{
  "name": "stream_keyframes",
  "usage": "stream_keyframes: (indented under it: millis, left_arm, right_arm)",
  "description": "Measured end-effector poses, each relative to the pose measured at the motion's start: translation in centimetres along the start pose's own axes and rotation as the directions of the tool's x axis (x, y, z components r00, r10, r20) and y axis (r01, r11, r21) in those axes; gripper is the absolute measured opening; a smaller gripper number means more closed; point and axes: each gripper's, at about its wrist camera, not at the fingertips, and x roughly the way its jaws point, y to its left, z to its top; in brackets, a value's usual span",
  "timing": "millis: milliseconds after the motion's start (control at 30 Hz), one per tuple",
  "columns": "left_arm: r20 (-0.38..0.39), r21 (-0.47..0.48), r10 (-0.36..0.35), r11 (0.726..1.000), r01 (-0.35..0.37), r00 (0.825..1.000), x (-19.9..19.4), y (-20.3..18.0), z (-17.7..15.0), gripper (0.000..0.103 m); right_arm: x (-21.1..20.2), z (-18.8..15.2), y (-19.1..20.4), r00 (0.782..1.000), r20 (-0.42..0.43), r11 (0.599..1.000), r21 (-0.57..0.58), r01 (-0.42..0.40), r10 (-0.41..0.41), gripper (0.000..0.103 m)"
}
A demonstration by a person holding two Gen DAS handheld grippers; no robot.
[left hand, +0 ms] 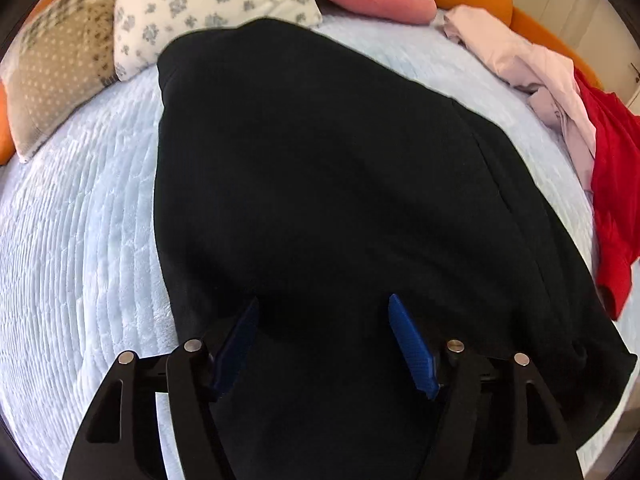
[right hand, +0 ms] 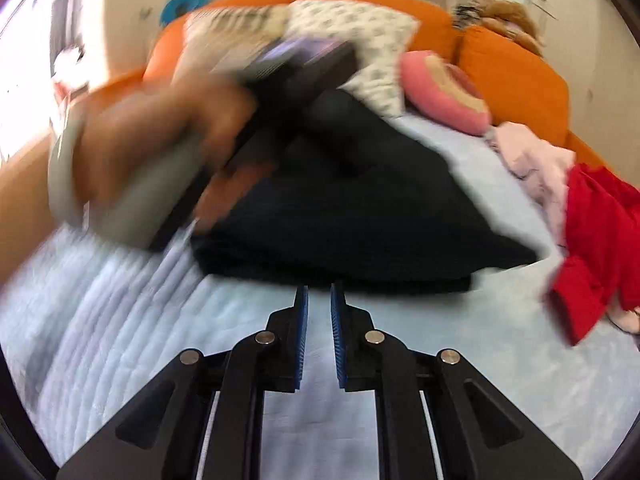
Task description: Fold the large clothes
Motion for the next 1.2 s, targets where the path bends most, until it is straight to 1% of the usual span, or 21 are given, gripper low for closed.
stream_keyframes:
  millis: [33,100,133,200,233,267,300,367,500,533,600,667,700,733,767,800,833,933,1033,1133,1200]
  left_arm:
    - [0.015,0.0,-0.003,1.0,0.003,1.0,-0.2,0.1,-0.3,0.07]
    - [0.038,-0.012,-0.017,1.0,0.017,0.999,-0.8,0.0,-1.1,0.07]
    - [0.046,-0.012,-0.018,1.0,0.018,0.999,-1.0,0.0,-1.4,0.07]
    - [0.071,-0.013,-0.004,1.0,0.005,0.997,-1.3,-0.2,-2.1,0.07]
    - [0.083,-0.012,0.01,1.0,-0.009,0.996,-1.4,-0.4,-2.5,0.07]
    - [0.092,-0.013,0.018,1.0,-0.017,0.996,-1.5,-0.5,-2.6,0.07]
    - [0.1,-0.018,0.024,1.0,-0.022,0.995,-1.5,-0.7,-2.7,0.07]
    - [0.117,-0.031,0.03,0.999,-0.026,0.993,-1.8,-1.0,-3.2,0.07]
    - [0.135,-0.04,0.024,0.999,-0.019,0.991,-2.1,-0.9,-3.9,0.07]
    - [0.137,-0.037,0.024,0.999,-0.02,0.99,-2.0,-0.8,-3.9,0.07]
    - [0.141,-0.037,0.023,0.999,-0.018,0.99,-2.2,-0.8,-4.1,0.07]
    - [0.144,-0.038,0.023,0.999,-0.017,0.989,-2.4,-0.6,-4.2,0.07]
    - [0.144,-0.034,0.026,0.999,-0.022,0.989,-2.6,-0.5,-4.2,0.07]
    - [0.146,-0.031,0.029,0.999,-0.025,0.989,-2.7,-0.5,-4.2,0.07]
    - [0.15,-0.033,0.029,0.999,-0.025,0.988,-3.1,-0.4,-4.4,0.07]
    - [0.153,-0.037,0.028,0.999,-0.023,0.988,-3.3,-0.3,-4.3,0.07]
    - [0.161,-0.05,0.022,0.999,-0.014,0.987,-3.8,-0.1,-4.4,0.07]
    - [0.184,-0.071,0.013,0.997,0.0,0.983,-5.0,0.4,-4.7,0.07]
    - [0.192,-0.049,0.02,0.999,-0.011,0.981,-5.8,-0.1,-5.0,0.07]
    - [0.183,-0.013,0.041,0.999,-0.039,0.982,-5.4,-1.3,-5.6,0.07]
    - [0.185,0.005,0.066,0.998,-0.068,0.981,-5.0,-1.9,-5.9,0.07]
  right_arm:
    - [-0.6,1.1,-1.8,1.0,0.012,0.999,0.032,0.006,-0.006,0.015]
    - [-0.8,4.0,-5.4,1.0,0.019,0.997,0.081,-0.003,0.002,0.056]
    - [-0.6,5.4,-6.7,1.0,0.023,0.996,0.085,-0.003,0.001,0.095]
    - [0.6,8.5,-9.3,0.999,0.044,0.996,0.088,-0.012,0.008,0.099]
    - [2.5,10.8,-11.0,0.999,0.023,0.993,0.113,-0.035,0.033,0.099]
    - [4.0,11.9,-12.2,0.997,-0.005,0.986,0.146,-0.081,0.082,0.098]
    - [6.7,13.6,-13.9,0.989,-0.055,0.969,0.215,-0.122,0.137,0.098]
    - [11.0,15.5,-15.6,0.967,-0.131,0.943,0.284,-0.174,0.218,0.097]
    - [17.1,16.9,-16.4,0.937,-0.231,0.928,0.326,-0.179,0.261,0.094]
    - [18.7,17.0,-16.0,0.922,-0.27,0.929,0.321,-0.186,0.278,0.091]
    - [21.1,16.6,-14.7,0.896,-0.361,0.947,0.278,-0.162,0.259,0.079]
    - [22.4,16.4,-13.3,0.883,-0.395,0.957,0.233,-0.171,0.254,0.042]
    - [22.6,16.3,-12.6,0.887,-0.398,0.965,0.202,-0.166,0.235,0.035]
    - [22.5,16.5,-12.5,0.894,-0.385,0.968,0.186,-0.168,0.229,0.014]
    - [22.2,16.7,-12.6,0.9,-0.365,0.966,0.187,-0.181,0.239,0.011]
    - [21.6,17.2,-12.9,0.91,-0.34,0.966,0.186,-0.182,0.237,0.01]
    - [20.7,17.9,-13.4,0.927,-0.3,0.968,0.178,-0.177,0.225,0.01]
    - [19.2,19.5,-15.2,0.953,-0.233,0.969,0.198,-0.151,0.196,0.008]
    - [19.4,20.1,-16.7,0.95,-0.235,0.963,0.223,-0.152,0.205,0.008]
    - [21.3,19.0,-17.5,0.947,-0.265,0.965,0.233,-0.118,0.18,0.008]
    - [23.1,17.5,-17.9,0.939,-0.287,0.957,0.266,-0.112,0.19,0.008]
